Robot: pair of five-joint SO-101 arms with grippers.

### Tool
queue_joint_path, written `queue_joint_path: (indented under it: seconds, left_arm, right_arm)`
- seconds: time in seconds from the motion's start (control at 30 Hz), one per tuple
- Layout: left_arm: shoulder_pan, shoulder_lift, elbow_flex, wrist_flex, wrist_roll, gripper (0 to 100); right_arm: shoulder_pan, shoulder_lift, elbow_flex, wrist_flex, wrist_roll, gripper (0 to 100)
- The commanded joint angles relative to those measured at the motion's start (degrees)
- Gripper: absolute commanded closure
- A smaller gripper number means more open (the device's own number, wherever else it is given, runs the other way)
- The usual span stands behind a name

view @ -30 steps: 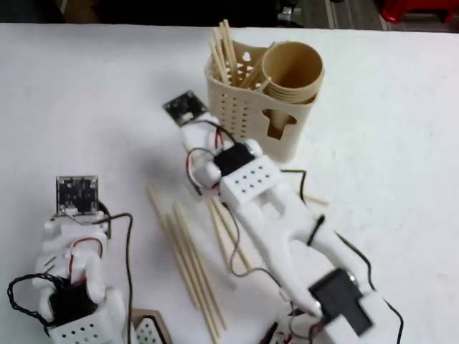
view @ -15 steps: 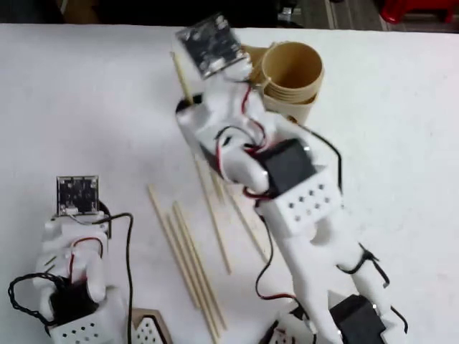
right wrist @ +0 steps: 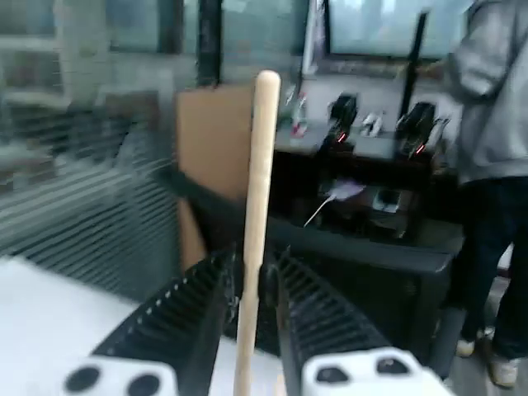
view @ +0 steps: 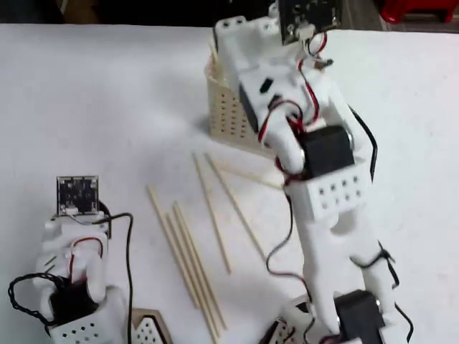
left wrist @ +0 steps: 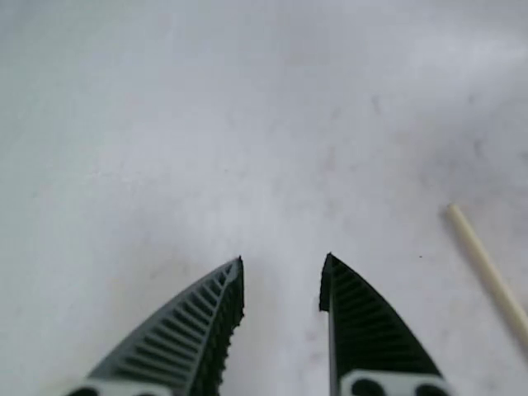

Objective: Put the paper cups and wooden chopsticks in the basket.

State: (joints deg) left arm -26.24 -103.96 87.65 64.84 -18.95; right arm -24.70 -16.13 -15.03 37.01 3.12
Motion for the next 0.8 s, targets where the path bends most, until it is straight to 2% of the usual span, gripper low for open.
queue_joint_path:
  seconds: [0.0,0.3,0.57,0.77]
  left_arm:
    - [-0.6,-0.6,-0.1,-0.4,-0.4,83]
    - [-0.6,-0.6,-0.1,-0.4,-0.4,83]
    - [-0.6,-0.6,-0.1,-0.4,-0.4,83]
    - [-0.6,-0.6,-0.1,-0.4,-0.4,83]
  right_arm:
    - [3.7,5.1,-2.1,-9.0,0.6,98.1]
    - [5.9,15.3,-2.1,-10.3,0.6,98.1]
    - [7.3,18.9,-2.1,-10.7,0.6,97.4]
    - [6.8,16.0,-2.5,-4.1,0.6,88.6]
